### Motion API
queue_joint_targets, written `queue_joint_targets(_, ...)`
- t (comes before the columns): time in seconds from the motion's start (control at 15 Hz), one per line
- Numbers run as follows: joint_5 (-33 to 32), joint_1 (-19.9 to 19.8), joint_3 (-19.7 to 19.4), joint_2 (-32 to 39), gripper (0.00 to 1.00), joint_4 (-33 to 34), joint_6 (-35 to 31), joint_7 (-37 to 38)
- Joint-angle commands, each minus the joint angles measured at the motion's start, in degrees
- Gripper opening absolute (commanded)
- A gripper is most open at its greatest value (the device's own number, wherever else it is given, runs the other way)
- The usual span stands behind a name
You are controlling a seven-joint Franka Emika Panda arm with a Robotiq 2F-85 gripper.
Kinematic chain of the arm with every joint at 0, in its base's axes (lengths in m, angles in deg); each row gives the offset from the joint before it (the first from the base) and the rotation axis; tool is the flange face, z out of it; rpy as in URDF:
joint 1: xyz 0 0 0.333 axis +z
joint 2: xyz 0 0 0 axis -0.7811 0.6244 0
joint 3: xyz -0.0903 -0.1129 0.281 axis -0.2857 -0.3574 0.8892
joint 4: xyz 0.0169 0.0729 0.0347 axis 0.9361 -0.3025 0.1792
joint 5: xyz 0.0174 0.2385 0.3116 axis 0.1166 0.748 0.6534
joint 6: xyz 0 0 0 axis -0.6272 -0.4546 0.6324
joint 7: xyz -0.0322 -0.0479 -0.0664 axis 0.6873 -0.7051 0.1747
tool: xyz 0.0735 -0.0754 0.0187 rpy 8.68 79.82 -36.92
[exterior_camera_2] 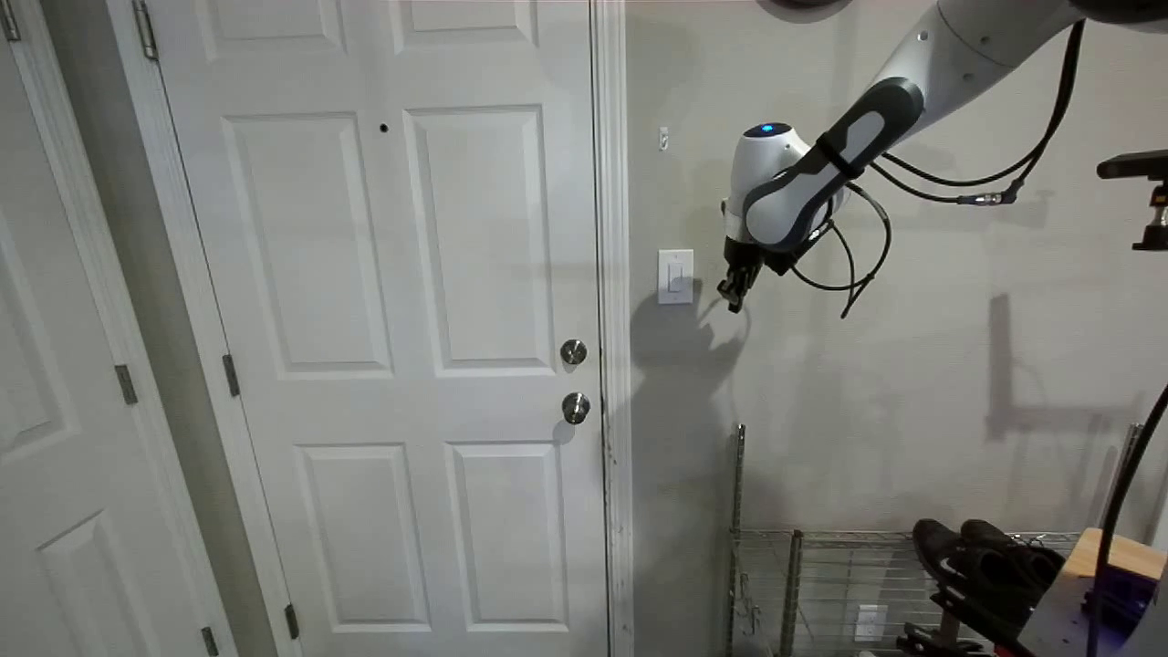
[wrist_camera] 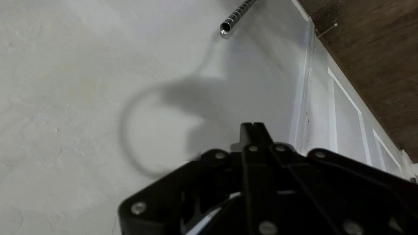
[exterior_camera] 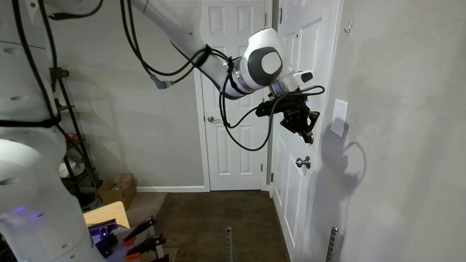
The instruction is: Turn off the light
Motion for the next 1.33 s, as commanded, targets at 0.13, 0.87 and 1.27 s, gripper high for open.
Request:
queue_joint_targets(0.13, 0.10, 0.45, -0.14, 0.84, 0.00, 0.76, 0.70, -0.08)
queue_joint_targets(0.87, -9.56, 6.79, -4.39, 9.18, 0.01, 8.36, -9.92, 19.17)
queue_joint_targets(1.27, -19.62, 11.30, -10.33, 14.63, 0.01, 15.07, -9.73, 32.05)
